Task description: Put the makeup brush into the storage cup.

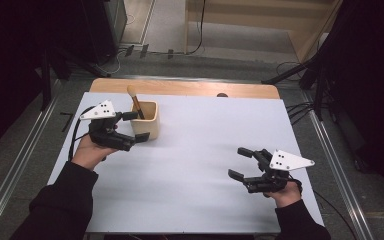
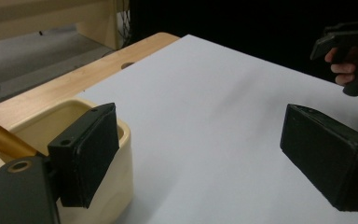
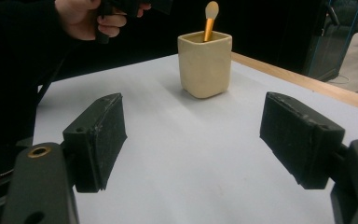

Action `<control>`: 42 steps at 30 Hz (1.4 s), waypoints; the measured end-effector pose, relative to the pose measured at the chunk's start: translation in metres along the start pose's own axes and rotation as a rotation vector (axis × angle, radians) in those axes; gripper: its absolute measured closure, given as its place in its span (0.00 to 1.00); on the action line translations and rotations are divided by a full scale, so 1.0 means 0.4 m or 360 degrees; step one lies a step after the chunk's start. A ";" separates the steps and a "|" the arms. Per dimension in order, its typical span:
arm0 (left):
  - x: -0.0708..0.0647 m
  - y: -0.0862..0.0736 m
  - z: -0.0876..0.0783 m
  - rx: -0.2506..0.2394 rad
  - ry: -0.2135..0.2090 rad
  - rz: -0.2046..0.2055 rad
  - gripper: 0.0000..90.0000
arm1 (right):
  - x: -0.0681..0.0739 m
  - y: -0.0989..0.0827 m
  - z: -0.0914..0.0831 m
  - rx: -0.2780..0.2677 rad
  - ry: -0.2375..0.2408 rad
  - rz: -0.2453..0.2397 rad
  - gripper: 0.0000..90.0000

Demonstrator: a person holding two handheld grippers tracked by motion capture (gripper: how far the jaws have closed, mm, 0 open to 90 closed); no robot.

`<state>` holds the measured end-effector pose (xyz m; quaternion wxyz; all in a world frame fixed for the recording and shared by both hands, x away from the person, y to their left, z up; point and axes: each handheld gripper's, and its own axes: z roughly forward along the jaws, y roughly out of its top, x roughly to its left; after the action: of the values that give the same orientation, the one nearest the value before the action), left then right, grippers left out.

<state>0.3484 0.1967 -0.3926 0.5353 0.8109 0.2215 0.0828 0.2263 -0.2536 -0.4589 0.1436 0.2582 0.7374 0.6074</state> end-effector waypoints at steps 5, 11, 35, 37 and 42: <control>-0.015 -0.022 -0.004 0.0021 -0.0006 0.0017 0.13 | 0.001 -0.002 0.000 0.0010 -0.0002 0.0003 0.26; -0.036 -0.044 -0.013 0.0015 -0.0008 0.0046 0.14 | -0.001 -0.002 -0.001 0.0008 -0.0027 0.0000 0.26; -0.111 -0.146 -0.062 -0.0060 -0.0026 0.0001 0.15 | 0.004 -0.002 0.000 -0.0006 -0.0015 0.0008 0.26; -0.116 -0.155 -0.067 -0.0065 -0.0028 0.0012 0.15 | 0.005 -0.002 0.000 -0.0003 -0.0016 0.0009 0.26; -0.129 -0.169 -0.079 -0.0095 -0.0034 0.0020 0.15 | 0.006 -0.001 -0.004 -0.0006 -0.0028 0.0006 0.26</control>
<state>0.2723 0.2222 -0.4355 0.5612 0.7967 0.2082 0.0840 0.2234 -0.2538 -0.4588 0.1494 0.2645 0.7346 0.6067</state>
